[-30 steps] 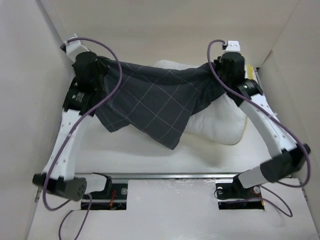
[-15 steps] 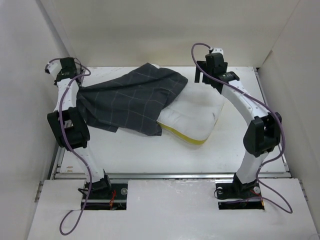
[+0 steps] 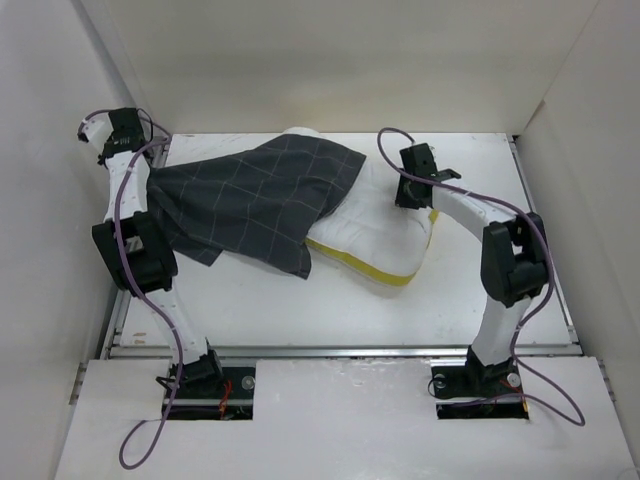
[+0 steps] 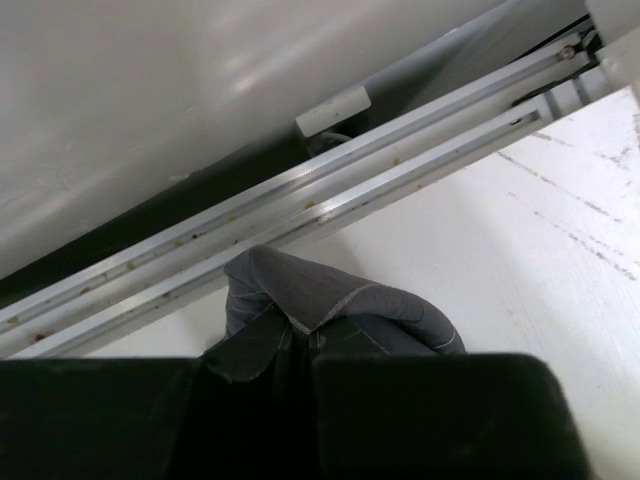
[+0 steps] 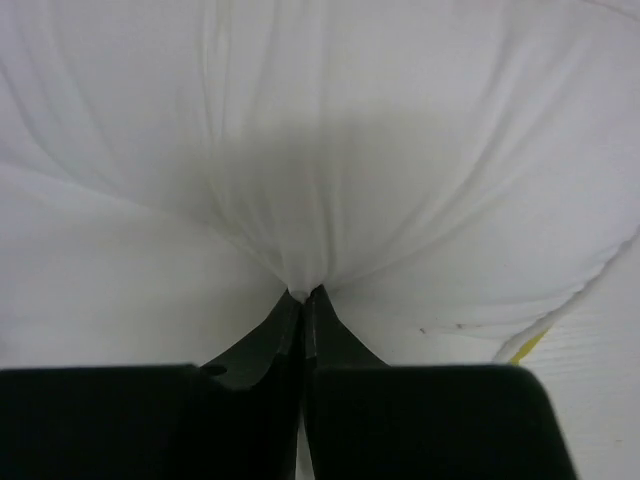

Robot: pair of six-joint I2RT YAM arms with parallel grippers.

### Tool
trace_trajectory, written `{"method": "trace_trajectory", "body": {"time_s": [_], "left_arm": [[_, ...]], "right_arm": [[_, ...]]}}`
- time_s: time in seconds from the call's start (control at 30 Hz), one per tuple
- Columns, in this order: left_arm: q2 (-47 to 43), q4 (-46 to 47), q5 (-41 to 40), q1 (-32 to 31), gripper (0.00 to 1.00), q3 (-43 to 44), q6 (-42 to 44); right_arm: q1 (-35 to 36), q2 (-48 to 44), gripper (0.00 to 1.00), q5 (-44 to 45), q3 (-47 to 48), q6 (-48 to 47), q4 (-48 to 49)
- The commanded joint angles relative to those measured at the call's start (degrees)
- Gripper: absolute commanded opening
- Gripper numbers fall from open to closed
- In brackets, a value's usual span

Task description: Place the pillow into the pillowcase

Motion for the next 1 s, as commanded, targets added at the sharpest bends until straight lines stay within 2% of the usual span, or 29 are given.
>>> {"method": "trace_trajectory", "body": {"time_s": [0.0, 0.07, 0.2, 0.43, 0.47, 0.53, 0.57, 0.6, 0.63, 0.67, 0.8, 0.9, 0.93, 0.97], "left_arm": [[-0.07, -1.32, -2.02, 1.44, 0.00, 2.27, 0.55], [-0.07, -1.32, -2.02, 2.06, 0.00, 2.27, 0.56], [0.45, -1.93, -3.07, 3.90, 0.00, 2.79, 0.56], [3.18, -3.69, -4.04, 6.89, 0.00, 4.19, 0.56], [3.79, -4.48, -3.09, 6.89, 0.00, 5.25, 1.17], [3.80, -4.49, 0.59, 6.89, 0.34, 5.26, 2.83], [2.23, -3.62, 1.14, 5.85, 0.51, 5.26, 3.71], [1.35, -1.69, 1.14, 3.93, 0.90, 3.69, 5.03], [0.47, -1.67, 1.14, 2.77, 1.00, 3.67, 6.09], [-0.41, -0.80, 2.36, 1.46, 1.00, 3.67, 8.45], [-7.51, 2.19, 5.88, -6.18, 1.00, 0.52, 13.03], [-11.83, 6.14, 9.65, -16.11, 1.00, -5.89, 17.86], [-14.72, 7.28, 10.36, -21.88, 1.00, -10.78, 18.66], [-15.96, 9.38, 11.15, -24.81, 1.00, -13.35, 19.19]], "right_arm": [[-2.26, -1.58, 0.00, 7.44, -0.08, 4.88, -2.74], [-5.50, -3.95, 0.00, 13.07, -2.53, 6.65, -5.37], [-12.63, -13.51, 0.00, 14.14, -6.58, 7.97, -7.31], [-16.33, -16.71, 0.00, 24.33, -2.11, 9.20, -18.38], [-16.33, -16.71, 0.10, 24.33, -1.06, 9.20, -19.35], [-16.33, -18.02, 0.28, 21.01, 0.01, 7.11, -18.14], [-15.46, -19.85, 0.56, 19.77, 0.01, 4.66, -16.82], [-14.58, -20.74, 0.72, 17.67, 0.01, 3.41, -15.59], [-14.57, -21.80, 0.93, 16.78, 0.01, 2.53, -13.58], [-13.96, -23.72, 1.00, 15.90, 0.01, 0.70, -12.69], [-13.43, -28.12, 1.00, 8.27, -1.22, -4.57, -6.71], [-11.41, -28.75, 1.00, 1.50, -2.98, -6.88, -2.40], [-10.62, -28.75, 1.00, -0.35, -3.51, -7.58, -1.78], [-10.62, -28.75, 1.00, -3.58, -3.51, -7.58, -1.78]]}}
